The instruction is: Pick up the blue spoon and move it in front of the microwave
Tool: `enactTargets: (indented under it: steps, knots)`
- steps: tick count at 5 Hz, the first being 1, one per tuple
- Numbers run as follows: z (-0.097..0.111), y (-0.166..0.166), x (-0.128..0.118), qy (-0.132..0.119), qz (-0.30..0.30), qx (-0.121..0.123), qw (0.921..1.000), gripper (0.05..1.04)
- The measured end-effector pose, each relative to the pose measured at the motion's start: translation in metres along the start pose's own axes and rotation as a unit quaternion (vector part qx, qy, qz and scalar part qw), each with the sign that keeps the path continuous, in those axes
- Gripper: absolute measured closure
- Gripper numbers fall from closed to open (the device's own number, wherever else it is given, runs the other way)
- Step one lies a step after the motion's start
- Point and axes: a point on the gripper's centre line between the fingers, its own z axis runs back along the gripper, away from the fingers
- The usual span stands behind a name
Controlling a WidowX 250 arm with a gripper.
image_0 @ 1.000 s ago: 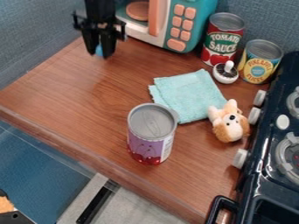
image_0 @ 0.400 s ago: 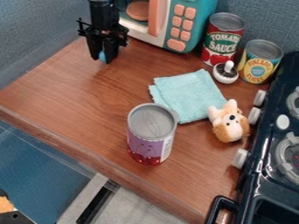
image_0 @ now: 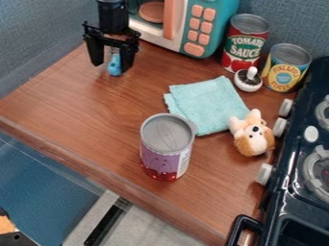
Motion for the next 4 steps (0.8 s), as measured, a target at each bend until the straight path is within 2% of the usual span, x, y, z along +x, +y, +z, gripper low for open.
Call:
enactTargets:
  steps: [2,3,4]
  knots:
    - [0.001,-0.003,0.001,-0.001,0.003,0.001,1.0000,0.085]
    - [0.008,-0.006,0.000,-0.005,0.010,0.016,0.9998,0.084]
    - [0.046,-0.014,-0.006,-0.056,0.000,0.043,0.9975,0.084]
